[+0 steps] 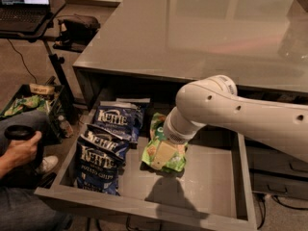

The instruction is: Pick green rice chip bag from top drawer and place on counter

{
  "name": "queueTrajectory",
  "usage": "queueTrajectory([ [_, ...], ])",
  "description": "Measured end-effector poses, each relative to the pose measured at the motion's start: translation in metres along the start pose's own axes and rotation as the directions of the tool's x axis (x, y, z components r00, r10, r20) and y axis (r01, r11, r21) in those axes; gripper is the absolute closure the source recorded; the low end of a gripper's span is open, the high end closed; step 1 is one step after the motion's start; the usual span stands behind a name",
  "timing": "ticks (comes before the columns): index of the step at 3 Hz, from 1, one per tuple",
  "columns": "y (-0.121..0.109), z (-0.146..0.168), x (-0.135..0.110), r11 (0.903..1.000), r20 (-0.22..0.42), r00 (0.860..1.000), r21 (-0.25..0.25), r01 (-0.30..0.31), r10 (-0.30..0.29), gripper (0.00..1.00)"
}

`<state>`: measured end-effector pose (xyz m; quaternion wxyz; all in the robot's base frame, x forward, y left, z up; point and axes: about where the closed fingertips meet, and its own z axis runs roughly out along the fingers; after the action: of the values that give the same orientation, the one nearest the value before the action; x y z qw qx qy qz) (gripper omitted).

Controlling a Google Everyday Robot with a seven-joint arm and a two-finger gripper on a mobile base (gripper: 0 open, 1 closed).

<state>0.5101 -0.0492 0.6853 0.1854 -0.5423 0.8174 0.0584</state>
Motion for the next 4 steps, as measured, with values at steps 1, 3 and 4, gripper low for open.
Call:
queueTrajectory([
  [1, -0.013, 0.027, 0.009, 0.9996, -0.042, 0.999, 0.005, -0.028, 0.028, 0.00],
  [3, -0.033, 0.067, 0.042, 0.9969, -0.146, 0.986, 0.021, -0.076, 0.078, 0.18],
  [4, -0.030, 0.079, 0.046, 0.9980, -0.184, 0.982, 0.046, -0.043, 0.050, 0.41],
])
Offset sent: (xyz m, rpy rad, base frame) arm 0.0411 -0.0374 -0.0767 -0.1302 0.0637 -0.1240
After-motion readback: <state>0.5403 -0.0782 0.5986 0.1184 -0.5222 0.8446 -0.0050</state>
